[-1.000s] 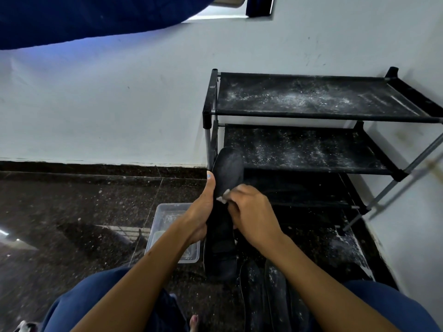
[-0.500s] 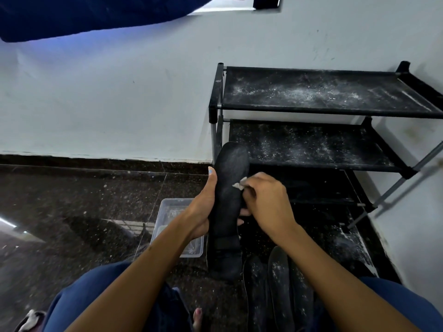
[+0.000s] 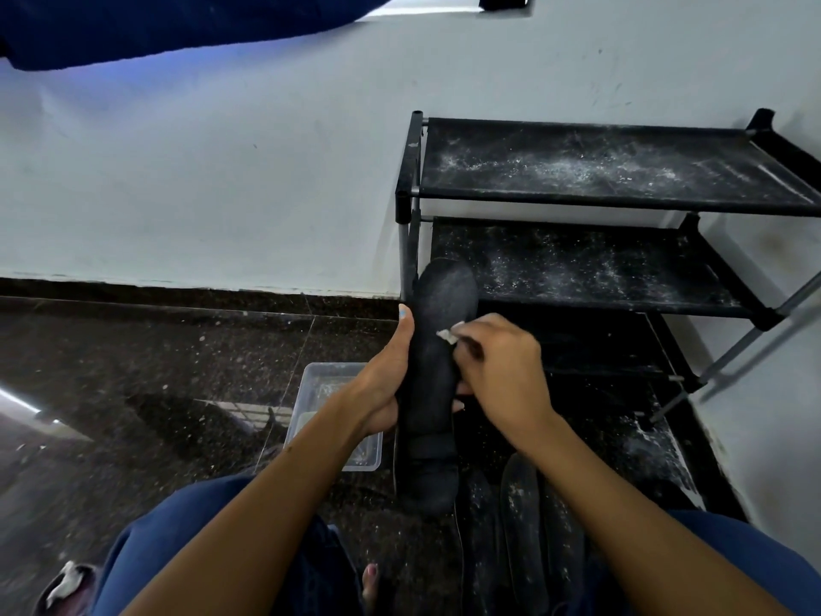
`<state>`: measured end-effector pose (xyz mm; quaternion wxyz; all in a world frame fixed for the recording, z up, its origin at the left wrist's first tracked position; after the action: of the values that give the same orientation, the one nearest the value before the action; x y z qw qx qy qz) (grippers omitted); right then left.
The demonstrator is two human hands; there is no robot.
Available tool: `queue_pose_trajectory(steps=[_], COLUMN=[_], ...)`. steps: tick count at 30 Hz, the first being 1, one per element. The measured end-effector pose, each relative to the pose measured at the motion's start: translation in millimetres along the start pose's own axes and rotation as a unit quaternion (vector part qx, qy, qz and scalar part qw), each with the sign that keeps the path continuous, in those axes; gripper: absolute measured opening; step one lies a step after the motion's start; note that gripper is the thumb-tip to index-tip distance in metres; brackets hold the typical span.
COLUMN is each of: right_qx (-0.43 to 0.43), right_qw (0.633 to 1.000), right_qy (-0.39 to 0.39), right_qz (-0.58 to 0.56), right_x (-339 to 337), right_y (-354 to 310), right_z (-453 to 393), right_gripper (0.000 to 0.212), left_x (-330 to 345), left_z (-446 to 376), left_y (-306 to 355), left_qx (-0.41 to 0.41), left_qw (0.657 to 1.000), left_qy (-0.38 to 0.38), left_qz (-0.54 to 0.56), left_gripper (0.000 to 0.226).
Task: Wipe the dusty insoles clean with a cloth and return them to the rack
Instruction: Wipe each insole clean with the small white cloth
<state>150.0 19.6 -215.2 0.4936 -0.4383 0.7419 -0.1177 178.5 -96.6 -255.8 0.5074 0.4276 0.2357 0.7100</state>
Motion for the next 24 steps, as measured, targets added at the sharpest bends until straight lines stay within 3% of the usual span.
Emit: queue_pose_trajectory(steps=[2, 7, 13, 18, 22, 24], right_qx=[0.002, -0.111, -0.036, -0.092, -0.046, -0.047], right_qw=[1.0, 0.989, 0.999, 0.984, 0.997, 0.998], right_qy=[0.01, -0.097, -0.011, -0.15, -0.059, -0.052], right_qz=[-0.008, 0.008, -0.001, -0.03, -0.03, -0.005], right_x=[-2, 21, 6, 28, 17, 16], right_y=[0, -27, -12, -28, -12, -10], right_z=[1, 19, 3, 23, 12, 10], right_gripper=[0.015, 0.016, 0.018, 0.021, 0.015, 0.014], left_x=[2, -9, -3, -14, -17, -17], left_z=[1, -2, 1, -9, -10, -11], left_y=[-2, -1, 0, 2, 5, 4], left_qx=[-0.006, -0.005, 0.0, 0.018, 0.033, 0.033], left_qw=[1.0, 0.998, 1.0, 0.999, 0.997, 0.997], left_qy=[-0.005, 0.053, 0.021, 0.047, 0.062, 0.068], left_qz=[-0.014, -0.044, -0.015, 0.001, 0.016, 0.011], left_gripper=[0.081, 0.084, 0.08, 0.091, 0.082, 0.077])
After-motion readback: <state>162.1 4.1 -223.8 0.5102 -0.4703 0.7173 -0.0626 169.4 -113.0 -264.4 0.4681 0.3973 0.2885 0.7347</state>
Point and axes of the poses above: each hand's wrist, its own z-axis away from the middle knuckle, its own x-axis out of the palm, y = z × x, the point moved 5 cm from there along -z, towards the middle knuckle, and after that the axes turned 2 degrees about y, right-handed, at the moved point
